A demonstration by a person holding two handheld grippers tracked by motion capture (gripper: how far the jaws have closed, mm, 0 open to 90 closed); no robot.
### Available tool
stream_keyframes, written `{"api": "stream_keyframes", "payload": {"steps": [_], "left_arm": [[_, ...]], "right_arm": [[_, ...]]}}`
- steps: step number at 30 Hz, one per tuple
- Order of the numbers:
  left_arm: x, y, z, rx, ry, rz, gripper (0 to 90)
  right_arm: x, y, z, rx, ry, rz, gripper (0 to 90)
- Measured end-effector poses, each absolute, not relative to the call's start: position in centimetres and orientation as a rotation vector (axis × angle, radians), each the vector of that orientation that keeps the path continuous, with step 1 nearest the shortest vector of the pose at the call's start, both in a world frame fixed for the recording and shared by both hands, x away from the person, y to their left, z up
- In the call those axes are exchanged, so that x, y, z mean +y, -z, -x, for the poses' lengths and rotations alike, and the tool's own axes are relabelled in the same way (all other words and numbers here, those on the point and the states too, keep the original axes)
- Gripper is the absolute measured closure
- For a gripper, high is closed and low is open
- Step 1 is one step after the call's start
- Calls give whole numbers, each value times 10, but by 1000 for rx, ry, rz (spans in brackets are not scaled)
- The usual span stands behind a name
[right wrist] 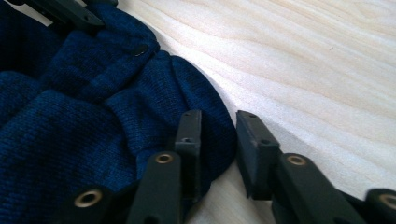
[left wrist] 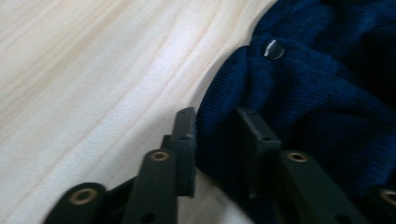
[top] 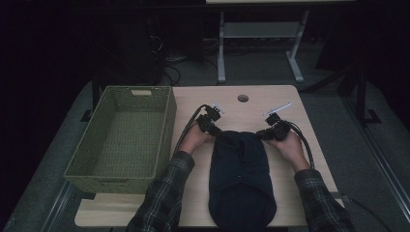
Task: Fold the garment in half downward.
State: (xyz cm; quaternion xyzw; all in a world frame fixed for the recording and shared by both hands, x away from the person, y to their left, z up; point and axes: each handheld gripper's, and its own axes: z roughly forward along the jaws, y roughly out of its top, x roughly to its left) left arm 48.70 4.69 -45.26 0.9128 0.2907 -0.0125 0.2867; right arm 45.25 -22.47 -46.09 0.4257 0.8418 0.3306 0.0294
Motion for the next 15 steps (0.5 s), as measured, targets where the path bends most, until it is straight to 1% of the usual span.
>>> {"api": "stream_keyframes", "payload": {"steps": [1, 2, 3, 6, 12, 15], "left_arm": [[46, 453, -487, 776, 40, -2437, 729], [46, 453, -486, 778, 41, -2437, 759], [46, 452, -486, 780, 42, -2438, 759], [44, 451, -485, 785, 32, -2446, 786], [44, 446, -482, 810, -20, -2455, 803], [48, 441, -482, 818, -28, -2435, 807]], "right_arm": [[-225, 461, -452, 2596, -1020, -1313, 762], [-224, 461, -452, 2598, -1020, -1299, 805], [-224, 461, -452, 2598, -1020, -1299, 805], [-221, 460, -450, 2584, -997, -1285, 845], [-218, 457, -446, 2567, -967, -1241, 860], [-217, 453, -446, 2569, -942, -1222, 861]]}}
